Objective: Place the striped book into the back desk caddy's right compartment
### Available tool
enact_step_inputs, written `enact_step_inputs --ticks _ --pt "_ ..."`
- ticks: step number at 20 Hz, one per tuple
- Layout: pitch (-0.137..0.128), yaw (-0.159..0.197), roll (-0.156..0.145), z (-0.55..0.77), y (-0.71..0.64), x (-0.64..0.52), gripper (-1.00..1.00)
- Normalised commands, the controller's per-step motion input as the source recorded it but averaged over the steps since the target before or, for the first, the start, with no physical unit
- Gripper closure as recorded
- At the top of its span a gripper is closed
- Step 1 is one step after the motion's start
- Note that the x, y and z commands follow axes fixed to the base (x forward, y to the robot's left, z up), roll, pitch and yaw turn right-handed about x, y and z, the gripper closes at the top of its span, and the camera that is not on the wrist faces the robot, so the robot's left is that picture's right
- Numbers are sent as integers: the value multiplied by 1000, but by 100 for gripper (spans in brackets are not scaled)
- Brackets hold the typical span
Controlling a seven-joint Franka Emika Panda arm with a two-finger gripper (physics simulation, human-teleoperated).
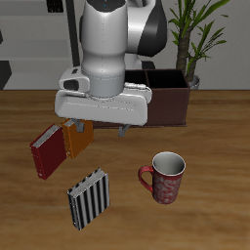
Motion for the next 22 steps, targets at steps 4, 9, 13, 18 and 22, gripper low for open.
enact_step_inputs --ticks 4,9,13,18,22 --pt "-6 -62 -30 -100 -91 83 -100" --pt "1 -70 -34 -185 -175 69 -100" --pt "-4 -67 -8 -240 -126 42 -100" --pt "-27 -64 -34 -169 -173 67 -100" --pt "5 -89 6 -232 -100 97 -100"
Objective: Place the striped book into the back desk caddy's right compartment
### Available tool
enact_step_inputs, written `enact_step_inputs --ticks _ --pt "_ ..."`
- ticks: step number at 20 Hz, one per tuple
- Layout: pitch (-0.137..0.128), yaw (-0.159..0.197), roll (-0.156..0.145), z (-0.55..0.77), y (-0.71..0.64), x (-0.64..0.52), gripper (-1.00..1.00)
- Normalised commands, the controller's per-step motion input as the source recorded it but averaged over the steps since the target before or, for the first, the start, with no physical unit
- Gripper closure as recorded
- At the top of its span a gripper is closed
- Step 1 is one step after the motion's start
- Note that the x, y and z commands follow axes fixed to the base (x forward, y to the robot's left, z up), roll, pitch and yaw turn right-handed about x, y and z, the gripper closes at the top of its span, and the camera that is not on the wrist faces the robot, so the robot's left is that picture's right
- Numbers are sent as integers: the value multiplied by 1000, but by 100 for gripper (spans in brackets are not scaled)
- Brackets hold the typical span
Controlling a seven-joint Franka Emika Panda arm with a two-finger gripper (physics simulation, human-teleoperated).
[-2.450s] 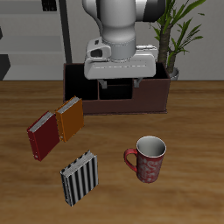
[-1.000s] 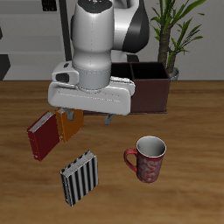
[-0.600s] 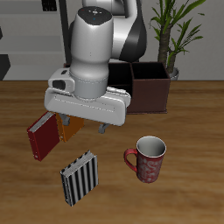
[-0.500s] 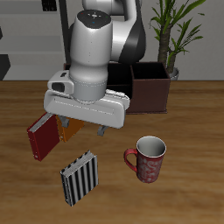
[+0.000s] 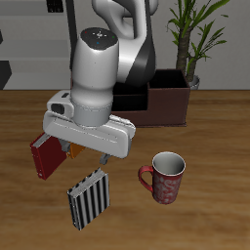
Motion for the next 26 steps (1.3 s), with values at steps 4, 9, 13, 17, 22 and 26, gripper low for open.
enact_step_inputs --ticks 4,9,13,17,22,26 --pt "9 -57 28 -247 -12 60 -100" --pt "17 -52 7 -273 -13 85 -100" --pt "-10 -52 9 -147 -8 44 -100" --pt "6 -63 -11 -111 -132 75 -100" --pt "43 -28 4 -182 -17 84 -100" --pt "28 -28 13 -162 -97 153 -100"
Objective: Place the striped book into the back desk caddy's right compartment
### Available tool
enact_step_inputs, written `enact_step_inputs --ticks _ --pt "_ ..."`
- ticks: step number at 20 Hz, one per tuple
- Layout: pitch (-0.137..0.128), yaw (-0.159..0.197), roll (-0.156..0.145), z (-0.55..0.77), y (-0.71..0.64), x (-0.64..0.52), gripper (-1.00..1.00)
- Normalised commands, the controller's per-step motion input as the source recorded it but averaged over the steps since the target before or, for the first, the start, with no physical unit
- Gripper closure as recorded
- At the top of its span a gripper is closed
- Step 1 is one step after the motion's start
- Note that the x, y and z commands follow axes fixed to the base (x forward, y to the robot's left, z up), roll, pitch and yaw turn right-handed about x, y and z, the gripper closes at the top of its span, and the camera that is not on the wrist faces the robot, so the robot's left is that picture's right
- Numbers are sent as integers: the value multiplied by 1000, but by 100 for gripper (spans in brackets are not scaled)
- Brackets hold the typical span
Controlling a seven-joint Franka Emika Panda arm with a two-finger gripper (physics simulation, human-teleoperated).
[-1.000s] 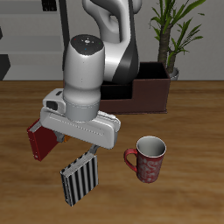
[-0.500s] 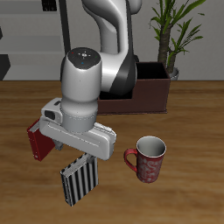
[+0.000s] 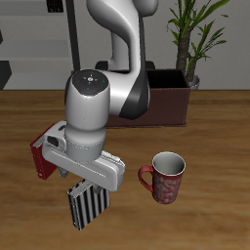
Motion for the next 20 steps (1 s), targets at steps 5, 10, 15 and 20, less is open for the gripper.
enact_step_inputs --ticks 5,10,15,20 --pt "30 -23 -4 -225 -2 133 -100" --pt "28 -28 1 -222 51 48 -100" --pt "43 -51 -33 -290 0 -26 -100" --pt "33 -58 0 -229 -16 -87 100"
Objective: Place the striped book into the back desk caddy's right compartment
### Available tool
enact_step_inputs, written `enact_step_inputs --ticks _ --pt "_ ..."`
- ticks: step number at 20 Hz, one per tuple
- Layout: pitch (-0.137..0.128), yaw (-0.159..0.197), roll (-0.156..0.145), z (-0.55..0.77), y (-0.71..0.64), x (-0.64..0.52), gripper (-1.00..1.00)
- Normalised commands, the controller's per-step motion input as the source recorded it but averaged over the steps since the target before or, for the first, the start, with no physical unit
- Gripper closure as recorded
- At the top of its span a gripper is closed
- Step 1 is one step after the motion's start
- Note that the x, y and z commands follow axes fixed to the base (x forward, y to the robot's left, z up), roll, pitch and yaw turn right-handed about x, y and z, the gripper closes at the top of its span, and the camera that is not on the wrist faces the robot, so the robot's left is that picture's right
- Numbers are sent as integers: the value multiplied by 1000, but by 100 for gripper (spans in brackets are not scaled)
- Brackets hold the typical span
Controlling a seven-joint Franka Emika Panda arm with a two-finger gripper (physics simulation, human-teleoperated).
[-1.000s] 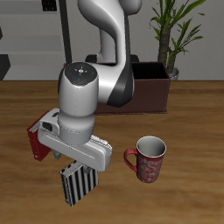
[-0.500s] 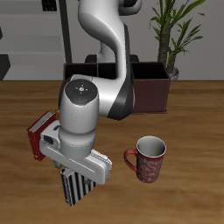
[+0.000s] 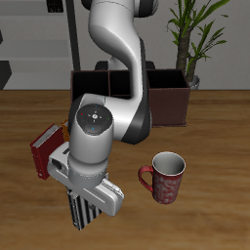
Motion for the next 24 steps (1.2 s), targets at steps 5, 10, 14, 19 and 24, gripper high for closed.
enact_step_inputs --ticks 5,10,14,19,24 --pt "-5 8 9 23 50 -89 100" --pt "-23 22 3 256 49 -96 100" --pt "-22 101 8 362 105 -66 100" --pt "-21 109 -26 586 3 -125 100" --pt "-66 94 -13 769 17 -308 100"
